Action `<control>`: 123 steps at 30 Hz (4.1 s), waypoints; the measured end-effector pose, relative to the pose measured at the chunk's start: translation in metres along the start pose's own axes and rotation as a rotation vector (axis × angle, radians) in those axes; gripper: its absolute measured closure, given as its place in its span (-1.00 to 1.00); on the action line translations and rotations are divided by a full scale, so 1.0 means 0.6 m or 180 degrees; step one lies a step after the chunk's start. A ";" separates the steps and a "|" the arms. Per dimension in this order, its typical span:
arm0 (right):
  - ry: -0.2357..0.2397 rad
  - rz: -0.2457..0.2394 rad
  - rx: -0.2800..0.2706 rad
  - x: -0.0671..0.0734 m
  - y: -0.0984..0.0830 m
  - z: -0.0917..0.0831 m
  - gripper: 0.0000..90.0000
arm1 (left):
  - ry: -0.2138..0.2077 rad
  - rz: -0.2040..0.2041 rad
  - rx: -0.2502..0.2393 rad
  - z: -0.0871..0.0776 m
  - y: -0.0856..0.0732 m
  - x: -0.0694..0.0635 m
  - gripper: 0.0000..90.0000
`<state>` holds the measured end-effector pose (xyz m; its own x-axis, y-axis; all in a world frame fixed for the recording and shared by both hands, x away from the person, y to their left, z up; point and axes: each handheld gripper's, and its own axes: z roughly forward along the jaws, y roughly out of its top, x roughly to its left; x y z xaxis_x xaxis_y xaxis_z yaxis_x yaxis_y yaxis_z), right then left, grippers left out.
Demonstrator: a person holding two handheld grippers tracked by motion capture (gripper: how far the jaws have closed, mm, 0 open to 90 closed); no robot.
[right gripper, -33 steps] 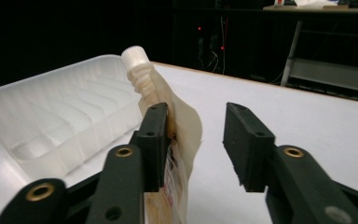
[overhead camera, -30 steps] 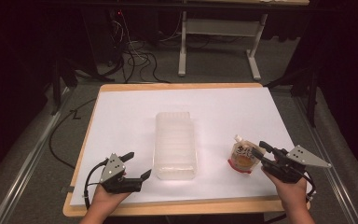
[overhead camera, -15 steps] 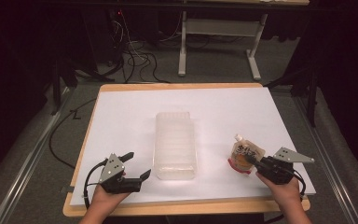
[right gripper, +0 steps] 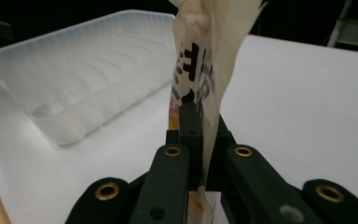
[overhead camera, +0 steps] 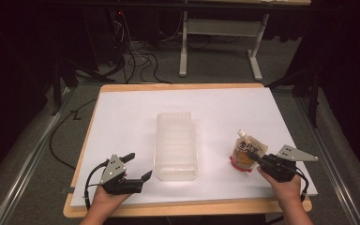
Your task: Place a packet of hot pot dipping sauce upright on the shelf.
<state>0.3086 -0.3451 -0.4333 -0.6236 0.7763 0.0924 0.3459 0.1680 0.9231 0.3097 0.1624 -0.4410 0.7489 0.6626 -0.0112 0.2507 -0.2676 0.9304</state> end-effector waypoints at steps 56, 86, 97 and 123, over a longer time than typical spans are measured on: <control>0.1131 -0.0635 0.0001 0.103 0.135 0.183 1.00 | 0.0001 -0.0034 -0.0054 -0.011 -0.001 0.003 -0.69; 0.1278 -0.0445 -0.0114 0.150 0.120 0.255 1.00 | -0.0043 -0.0026 -0.0042 -0.009 -0.001 0.000 -0.68; 0.1228 -0.0427 -0.0081 0.151 0.108 0.260 0.98 | -0.0056 -0.0012 -0.0024 -0.008 -0.001 0.000 -0.68; 0.1157 -0.0468 -0.0259 0.150 0.127 0.229 1.00 | -0.0068 0.0000 -0.0018 -0.005 -0.001 -0.003 -0.68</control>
<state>0.3754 -0.1788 -0.4061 -0.8748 0.4795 0.0696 0.1869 0.2014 0.9615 0.3063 0.1638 -0.4404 0.7618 0.6475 -0.0191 0.2473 -0.2634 0.9324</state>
